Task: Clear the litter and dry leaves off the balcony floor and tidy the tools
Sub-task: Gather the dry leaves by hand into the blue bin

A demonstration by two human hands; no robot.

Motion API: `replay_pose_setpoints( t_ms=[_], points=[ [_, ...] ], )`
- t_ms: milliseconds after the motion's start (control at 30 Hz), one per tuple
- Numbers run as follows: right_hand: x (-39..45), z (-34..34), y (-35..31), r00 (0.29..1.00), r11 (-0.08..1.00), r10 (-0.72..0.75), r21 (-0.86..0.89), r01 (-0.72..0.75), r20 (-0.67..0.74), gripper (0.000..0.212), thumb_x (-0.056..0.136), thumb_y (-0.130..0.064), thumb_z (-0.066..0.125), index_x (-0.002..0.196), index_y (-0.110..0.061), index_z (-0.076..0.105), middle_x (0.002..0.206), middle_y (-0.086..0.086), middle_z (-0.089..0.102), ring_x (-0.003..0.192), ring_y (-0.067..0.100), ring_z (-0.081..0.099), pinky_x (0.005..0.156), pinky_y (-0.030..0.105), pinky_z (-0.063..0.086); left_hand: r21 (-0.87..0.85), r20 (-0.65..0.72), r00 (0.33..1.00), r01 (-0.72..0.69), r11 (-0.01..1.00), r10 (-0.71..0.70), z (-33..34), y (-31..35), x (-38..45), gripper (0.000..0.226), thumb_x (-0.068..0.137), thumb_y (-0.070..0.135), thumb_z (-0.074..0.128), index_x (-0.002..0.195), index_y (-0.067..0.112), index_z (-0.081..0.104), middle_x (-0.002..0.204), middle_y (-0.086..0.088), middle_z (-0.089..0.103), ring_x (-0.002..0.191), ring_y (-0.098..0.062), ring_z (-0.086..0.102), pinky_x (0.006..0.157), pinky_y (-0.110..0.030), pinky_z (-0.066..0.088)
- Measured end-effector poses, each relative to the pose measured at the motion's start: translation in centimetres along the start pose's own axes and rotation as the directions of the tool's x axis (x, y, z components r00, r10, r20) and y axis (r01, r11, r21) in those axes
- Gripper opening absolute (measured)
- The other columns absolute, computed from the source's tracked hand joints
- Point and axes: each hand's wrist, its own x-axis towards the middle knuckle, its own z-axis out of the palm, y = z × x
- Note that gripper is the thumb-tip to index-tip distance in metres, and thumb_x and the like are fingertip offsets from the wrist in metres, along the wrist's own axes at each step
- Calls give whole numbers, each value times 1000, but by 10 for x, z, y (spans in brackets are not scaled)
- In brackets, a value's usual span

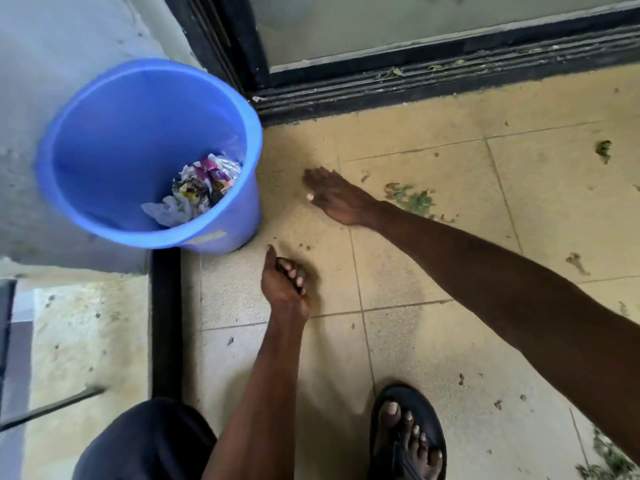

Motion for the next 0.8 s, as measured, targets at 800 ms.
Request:
replay_pose_setpoints(
  t_ms=[800],
  points=[
    [-229,74,-30,437,513,848,255,-819,-300,85,100,-56,25,151,9,7,159,29,4,149,39,-1,122,48,0,530,26,1000,-17,848,4,47,-33,-6,47,97,41,53,56,17,47,43,4,41,35,-13,33,40,-19,22]
  ],
)
